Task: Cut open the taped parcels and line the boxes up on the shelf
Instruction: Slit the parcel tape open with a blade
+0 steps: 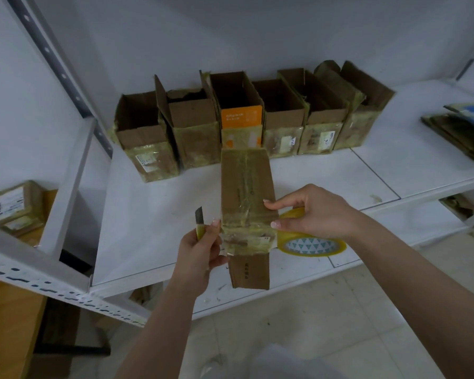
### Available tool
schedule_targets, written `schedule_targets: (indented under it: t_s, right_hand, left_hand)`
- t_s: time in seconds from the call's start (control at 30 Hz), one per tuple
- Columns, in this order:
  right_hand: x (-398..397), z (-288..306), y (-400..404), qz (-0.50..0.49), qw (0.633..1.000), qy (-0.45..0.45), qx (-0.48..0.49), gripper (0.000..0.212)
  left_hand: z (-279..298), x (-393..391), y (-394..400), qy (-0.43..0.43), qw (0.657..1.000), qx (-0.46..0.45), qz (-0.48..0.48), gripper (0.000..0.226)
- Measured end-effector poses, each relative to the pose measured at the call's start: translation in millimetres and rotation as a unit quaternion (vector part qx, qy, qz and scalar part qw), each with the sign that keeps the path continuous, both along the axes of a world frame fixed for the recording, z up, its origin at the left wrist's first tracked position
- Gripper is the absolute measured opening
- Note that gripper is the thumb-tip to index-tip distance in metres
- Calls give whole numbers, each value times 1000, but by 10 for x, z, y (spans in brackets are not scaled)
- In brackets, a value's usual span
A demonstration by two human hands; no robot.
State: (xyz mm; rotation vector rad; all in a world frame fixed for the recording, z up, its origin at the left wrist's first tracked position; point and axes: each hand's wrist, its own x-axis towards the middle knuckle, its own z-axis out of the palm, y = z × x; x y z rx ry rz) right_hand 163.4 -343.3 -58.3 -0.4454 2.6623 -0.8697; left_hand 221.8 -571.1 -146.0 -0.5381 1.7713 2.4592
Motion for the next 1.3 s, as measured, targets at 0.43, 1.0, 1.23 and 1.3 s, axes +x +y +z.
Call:
schedule_targets:
  t_s: [0.43, 1.0, 1.23, 1.3]
  right_hand:
    - [-92, 37, -11, 39, 998, -41, -30, 41]
    - [-227, -145, 585, 47, 951, -201, -229, 51]
    - [-161, -531, 576, -14, 976, -154, -153, 32]
    - [-142, -494, 627, 5, 976, -158, -152, 40]
  left_hand:
    - [776, -189, -66, 157, 958, -178, -159, 51]
    - [770, -637, 462, 106, 886, -327, -313, 49]
    - [774, -612, 441, 134, 866, -363, -317, 41]
    - [788, -598, 447, 131, 861, -363, -332, 38]
